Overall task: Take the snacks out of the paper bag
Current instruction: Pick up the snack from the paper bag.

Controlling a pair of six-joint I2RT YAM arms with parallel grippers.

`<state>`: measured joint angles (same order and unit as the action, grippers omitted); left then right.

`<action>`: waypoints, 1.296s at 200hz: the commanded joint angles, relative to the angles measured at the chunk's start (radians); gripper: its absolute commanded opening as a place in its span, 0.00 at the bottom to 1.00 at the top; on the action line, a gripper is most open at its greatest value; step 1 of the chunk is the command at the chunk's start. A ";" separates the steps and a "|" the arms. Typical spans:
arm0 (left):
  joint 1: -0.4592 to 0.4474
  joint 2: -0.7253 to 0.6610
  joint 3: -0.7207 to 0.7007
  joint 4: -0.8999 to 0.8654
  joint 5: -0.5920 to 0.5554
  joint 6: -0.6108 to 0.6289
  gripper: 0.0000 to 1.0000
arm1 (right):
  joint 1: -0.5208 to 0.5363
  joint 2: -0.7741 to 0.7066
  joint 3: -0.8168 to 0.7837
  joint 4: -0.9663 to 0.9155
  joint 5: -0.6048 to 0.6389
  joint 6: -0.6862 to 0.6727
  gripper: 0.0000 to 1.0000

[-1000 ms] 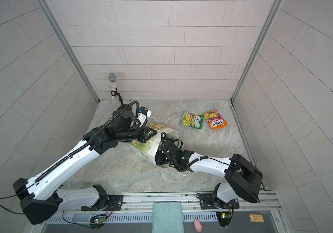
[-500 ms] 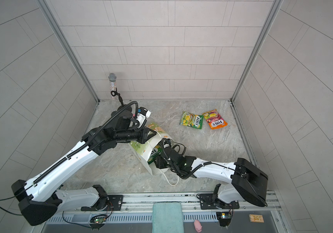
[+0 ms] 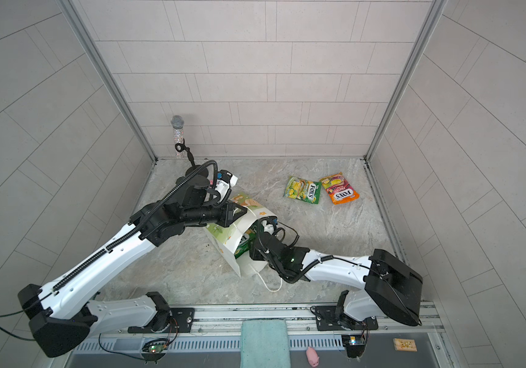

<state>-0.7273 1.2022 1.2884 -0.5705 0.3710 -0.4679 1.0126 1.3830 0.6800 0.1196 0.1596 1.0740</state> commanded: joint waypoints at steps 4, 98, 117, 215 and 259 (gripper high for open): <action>-0.004 -0.016 -0.016 0.051 -0.033 -0.025 0.00 | -0.002 0.032 0.030 0.028 0.008 0.038 0.49; -0.005 -0.015 -0.024 0.101 -0.094 -0.060 0.00 | -0.012 0.148 0.047 0.105 -0.005 0.113 0.48; -0.004 -0.010 -0.022 0.106 -0.088 -0.062 0.00 | -0.021 0.169 0.047 0.151 -0.019 0.119 0.48; -0.004 -0.001 -0.019 0.113 -0.081 -0.061 0.00 | -0.067 0.262 0.071 0.251 -0.066 0.205 0.44; -0.004 -0.002 -0.016 0.108 -0.072 -0.058 0.00 | -0.087 0.288 0.069 0.336 -0.089 0.205 0.17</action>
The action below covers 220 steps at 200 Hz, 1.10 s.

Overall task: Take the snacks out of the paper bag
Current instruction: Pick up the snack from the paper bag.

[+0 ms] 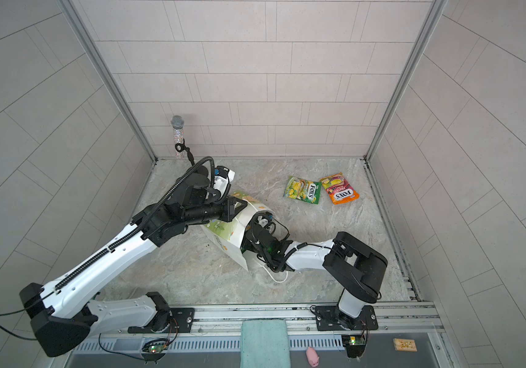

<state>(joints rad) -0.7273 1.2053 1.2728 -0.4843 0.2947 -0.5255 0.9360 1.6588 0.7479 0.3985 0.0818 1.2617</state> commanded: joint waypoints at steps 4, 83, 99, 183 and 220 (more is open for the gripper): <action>-0.004 -0.006 0.000 0.020 0.002 0.001 0.00 | -0.012 0.010 -0.002 0.060 -0.012 0.015 0.12; -0.004 -0.020 -0.002 -0.028 -0.067 0.033 0.00 | -0.020 -0.220 -0.053 -0.072 -0.022 -0.127 0.00; -0.004 -0.020 -0.005 -0.028 -0.078 0.033 0.00 | -0.023 -0.279 -0.060 -0.120 -0.020 -0.154 0.00; -0.004 -0.021 -0.010 -0.021 -0.120 0.019 0.00 | -0.032 -0.568 -0.083 -0.371 -0.029 -0.313 0.00; -0.004 -0.025 -0.020 -0.013 -0.123 0.012 0.00 | -0.043 -0.692 -0.032 -0.535 -0.031 -0.422 0.00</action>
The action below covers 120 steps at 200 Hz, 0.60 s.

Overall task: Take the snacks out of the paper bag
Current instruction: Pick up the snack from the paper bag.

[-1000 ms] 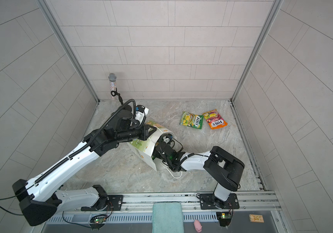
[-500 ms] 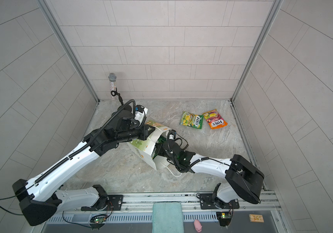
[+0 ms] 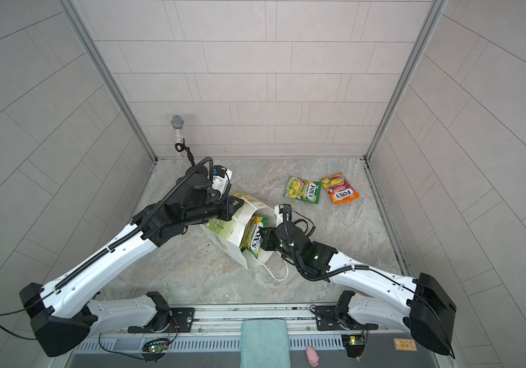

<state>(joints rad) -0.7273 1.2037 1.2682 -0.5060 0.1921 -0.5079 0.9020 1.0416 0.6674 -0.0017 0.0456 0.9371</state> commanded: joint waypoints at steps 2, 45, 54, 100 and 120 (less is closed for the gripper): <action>-0.004 -0.023 -0.015 0.009 -0.022 -0.006 0.00 | -0.009 -0.081 0.052 -0.145 0.007 -0.102 0.00; -0.005 -0.024 -0.017 0.007 -0.034 -0.008 0.00 | -0.036 -0.199 0.142 -0.337 0.051 -0.198 0.00; -0.004 -0.026 -0.016 0.007 -0.036 -0.007 0.00 | -0.046 -0.220 0.157 -0.365 0.054 -0.210 0.00; -0.004 -0.028 -0.016 0.003 -0.036 -0.006 0.00 | -0.073 -0.311 0.243 -0.510 0.117 -0.268 0.00; -0.004 -0.027 -0.016 0.003 -0.034 -0.006 0.00 | -0.077 -0.345 0.281 -0.573 0.184 -0.289 0.00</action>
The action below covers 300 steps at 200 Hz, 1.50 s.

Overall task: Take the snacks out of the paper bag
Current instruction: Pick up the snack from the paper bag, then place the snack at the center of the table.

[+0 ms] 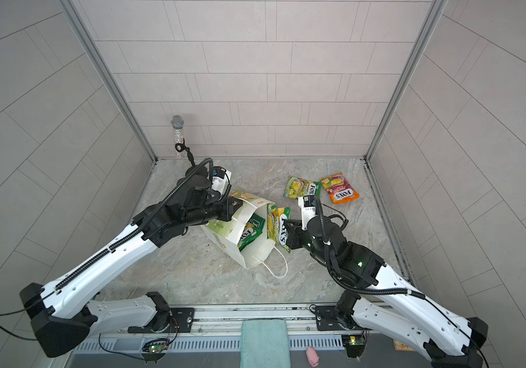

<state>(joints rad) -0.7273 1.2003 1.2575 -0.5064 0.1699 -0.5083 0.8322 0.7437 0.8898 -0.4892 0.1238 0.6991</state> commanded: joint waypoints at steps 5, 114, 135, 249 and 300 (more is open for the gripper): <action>-0.004 -0.025 -0.005 0.003 -0.012 -0.005 0.00 | -0.008 -0.054 0.068 -0.101 0.124 -0.056 0.00; -0.004 -0.033 -0.007 0.004 -0.008 -0.004 0.00 | -0.334 -0.008 0.032 -0.202 0.093 -0.156 0.00; -0.004 -0.035 -0.007 0.005 -0.007 -0.004 0.00 | -0.435 0.038 -0.019 -0.133 -0.050 -0.171 0.00; -0.004 -0.031 -0.012 0.012 -0.004 -0.004 0.00 | -0.616 0.378 -0.134 0.424 -0.543 -0.031 0.00; -0.004 -0.027 -0.015 0.017 -0.001 -0.006 0.00 | -0.685 0.608 -0.189 0.735 -0.694 0.117 0.00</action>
<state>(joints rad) -0.7273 1.1862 1.2556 -0.5053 0.1711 -0.5083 0.1699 1.2728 0.7101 0.0380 -0.4564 0.7242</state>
